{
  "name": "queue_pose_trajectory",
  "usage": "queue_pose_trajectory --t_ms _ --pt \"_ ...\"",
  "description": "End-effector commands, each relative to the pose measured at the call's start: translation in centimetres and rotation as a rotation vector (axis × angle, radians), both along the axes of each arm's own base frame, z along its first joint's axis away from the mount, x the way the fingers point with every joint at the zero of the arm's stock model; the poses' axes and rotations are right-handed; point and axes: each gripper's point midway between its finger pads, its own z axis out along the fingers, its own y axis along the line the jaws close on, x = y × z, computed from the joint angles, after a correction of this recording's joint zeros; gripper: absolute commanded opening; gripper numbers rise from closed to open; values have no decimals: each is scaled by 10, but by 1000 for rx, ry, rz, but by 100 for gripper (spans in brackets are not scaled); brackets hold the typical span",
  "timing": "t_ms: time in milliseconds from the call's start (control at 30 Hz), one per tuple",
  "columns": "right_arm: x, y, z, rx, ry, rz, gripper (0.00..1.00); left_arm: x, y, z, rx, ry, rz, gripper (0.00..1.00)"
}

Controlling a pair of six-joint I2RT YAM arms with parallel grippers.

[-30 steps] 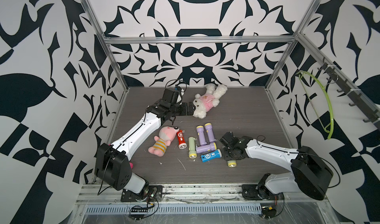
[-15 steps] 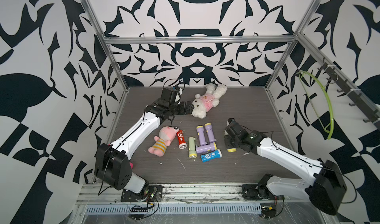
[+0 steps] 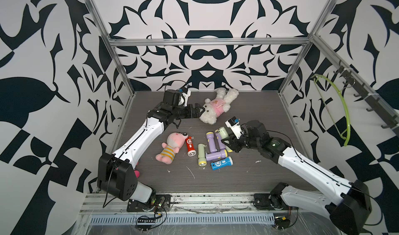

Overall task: Close the plug at the bottom of the flashlight
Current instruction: Pick up the flashlight from the center of the board.

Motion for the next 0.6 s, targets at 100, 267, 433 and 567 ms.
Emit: queue_pose_trajectory --t_ms 100,267,433,567 --pt "1 37 63 89 -191 246 0 -37 -16 38 -144 -100 -170 99" --pt "15 57 86 94 -254 337 0 -46 -19 40 -148 -93 -198 99" --pt "29 66 113 112 -288 433 0 -47 -19 50 -162 -127 -205 100" --pt "39 55 135 173 -275 476 0 -50 -19 64 -180 -179 -212 99"
